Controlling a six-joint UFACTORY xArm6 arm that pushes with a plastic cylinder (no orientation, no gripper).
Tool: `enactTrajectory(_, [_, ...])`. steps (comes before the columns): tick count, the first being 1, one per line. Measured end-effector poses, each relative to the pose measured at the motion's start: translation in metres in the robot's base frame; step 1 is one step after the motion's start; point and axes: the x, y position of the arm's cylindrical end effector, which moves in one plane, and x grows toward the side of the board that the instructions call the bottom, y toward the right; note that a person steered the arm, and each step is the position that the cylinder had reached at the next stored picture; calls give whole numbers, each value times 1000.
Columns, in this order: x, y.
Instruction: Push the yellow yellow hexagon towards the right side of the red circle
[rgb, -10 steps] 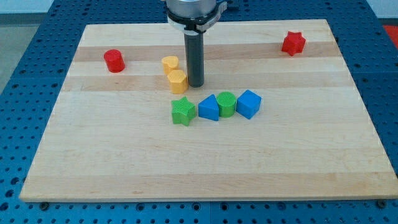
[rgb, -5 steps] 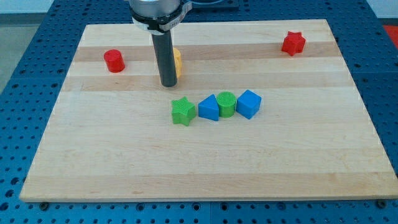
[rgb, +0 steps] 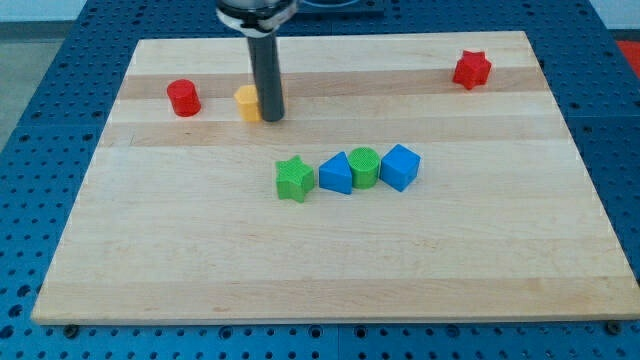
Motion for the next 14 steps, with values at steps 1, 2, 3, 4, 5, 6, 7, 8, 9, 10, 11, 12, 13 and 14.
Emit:
enactTrajectory(1, [0, -22])
enactTrajectory(2, [0, -24])
enactTrajectory(3, [-1, -29])
enactTrajectory(4, [-13, -34])
enactTrajectory(5, [-13, -33])
enactTrajectory(6, [14, 1])
enactTrajectory(7, [22, 46])
enactTrajectory(8, [-12, 54])
enactTrajectory(9, [-38, 54])
enactTrajectory(10, [-42, 40])
enactTrajectory(11, [-42, 10])
enactTrajectory(12, [-42, -2])
enactTrajectory(13, [-32, 18])
enactTrajectory(14, [-1, 17])
